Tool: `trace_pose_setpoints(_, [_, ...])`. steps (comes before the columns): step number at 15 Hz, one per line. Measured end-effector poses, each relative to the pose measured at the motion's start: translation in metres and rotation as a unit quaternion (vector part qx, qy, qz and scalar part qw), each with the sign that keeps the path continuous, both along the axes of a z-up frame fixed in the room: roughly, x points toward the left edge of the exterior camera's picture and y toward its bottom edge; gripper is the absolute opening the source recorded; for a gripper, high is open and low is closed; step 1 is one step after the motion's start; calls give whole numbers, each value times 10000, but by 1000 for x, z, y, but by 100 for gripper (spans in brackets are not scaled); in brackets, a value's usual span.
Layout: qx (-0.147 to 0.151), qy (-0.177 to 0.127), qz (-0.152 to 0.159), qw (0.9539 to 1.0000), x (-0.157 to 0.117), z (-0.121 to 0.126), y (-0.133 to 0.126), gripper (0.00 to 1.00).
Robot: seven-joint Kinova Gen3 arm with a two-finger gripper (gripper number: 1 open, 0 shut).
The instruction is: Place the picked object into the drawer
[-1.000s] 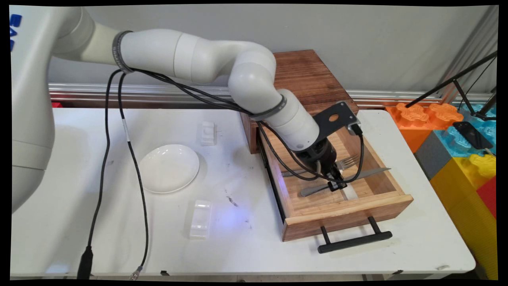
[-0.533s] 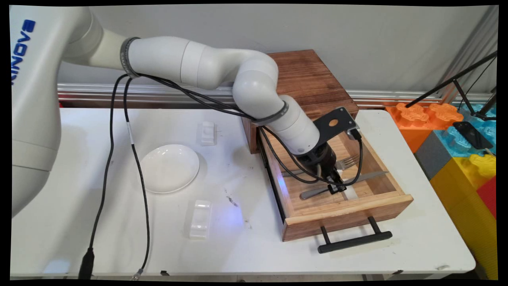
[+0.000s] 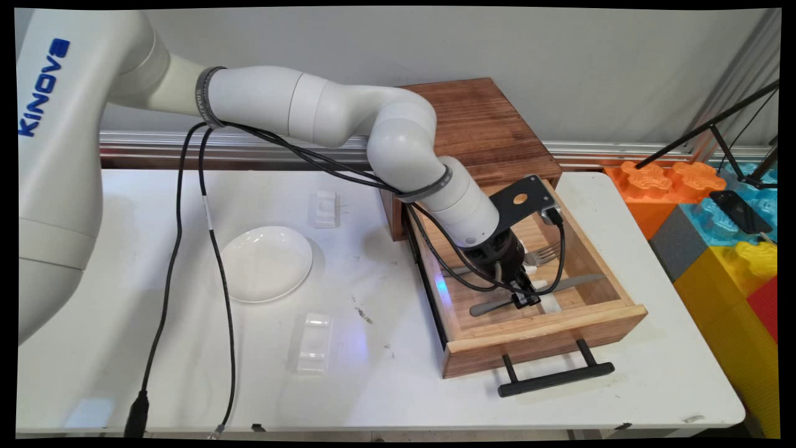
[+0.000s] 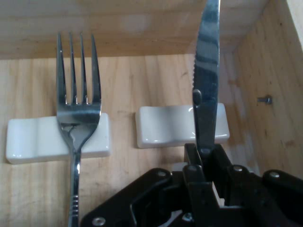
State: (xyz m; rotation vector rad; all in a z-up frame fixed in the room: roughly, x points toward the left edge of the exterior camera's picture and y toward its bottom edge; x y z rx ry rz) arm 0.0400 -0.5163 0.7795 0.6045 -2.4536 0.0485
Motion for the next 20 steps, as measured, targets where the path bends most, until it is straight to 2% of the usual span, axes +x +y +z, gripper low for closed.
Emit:
trace_pose_setpoints(10, [-24,-105,-156,9998,7,-5,-3,0])
trace_pose_setpoints(20, [-124,-142,-250,9995,16,11,-5,0])
